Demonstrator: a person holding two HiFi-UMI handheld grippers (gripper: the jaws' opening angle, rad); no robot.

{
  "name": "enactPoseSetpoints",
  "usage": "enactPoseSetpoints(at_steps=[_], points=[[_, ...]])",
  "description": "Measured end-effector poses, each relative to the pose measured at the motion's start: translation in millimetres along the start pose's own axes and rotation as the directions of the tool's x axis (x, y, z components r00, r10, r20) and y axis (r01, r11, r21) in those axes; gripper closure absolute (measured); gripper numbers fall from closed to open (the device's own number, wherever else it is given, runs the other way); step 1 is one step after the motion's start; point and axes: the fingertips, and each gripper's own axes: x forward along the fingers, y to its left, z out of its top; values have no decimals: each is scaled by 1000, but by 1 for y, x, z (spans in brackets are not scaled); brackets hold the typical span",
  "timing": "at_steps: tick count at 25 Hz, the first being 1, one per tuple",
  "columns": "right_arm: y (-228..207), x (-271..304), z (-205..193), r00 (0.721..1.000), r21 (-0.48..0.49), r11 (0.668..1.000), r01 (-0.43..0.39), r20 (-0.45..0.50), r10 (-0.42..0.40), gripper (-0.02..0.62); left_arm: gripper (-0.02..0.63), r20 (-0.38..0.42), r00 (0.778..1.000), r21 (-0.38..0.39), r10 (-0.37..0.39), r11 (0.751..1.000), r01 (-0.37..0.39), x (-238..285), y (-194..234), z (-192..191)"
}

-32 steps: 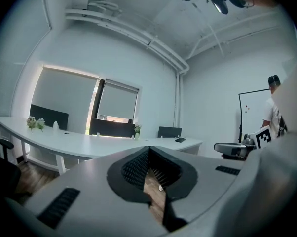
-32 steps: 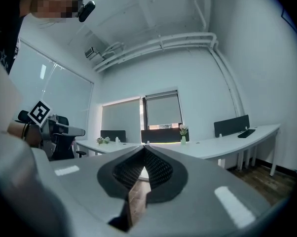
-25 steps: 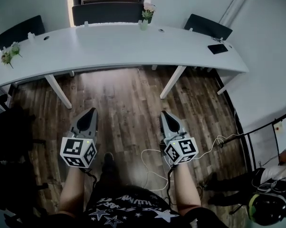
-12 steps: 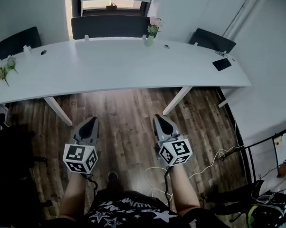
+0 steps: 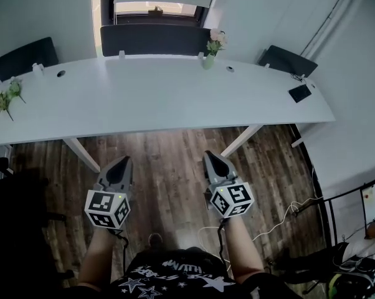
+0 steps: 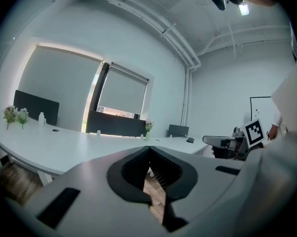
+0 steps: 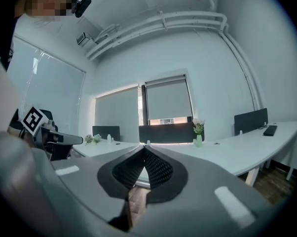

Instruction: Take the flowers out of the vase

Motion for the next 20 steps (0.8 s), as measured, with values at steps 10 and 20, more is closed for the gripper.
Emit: enactPoseSetpoints(at_steps=[10, 20], points=[[-29, 11, 9, 999, 10, 1000, 30, 21, -30, 594, 597, 22, 999, 18, -25, 1000, 25, 24, -1, 11], [-80, 74, 13, 998, 52, 998, -42, 56, 39, 594, 597, 32, 999, 33, 5, 999, -6, 80, -7, 16]])
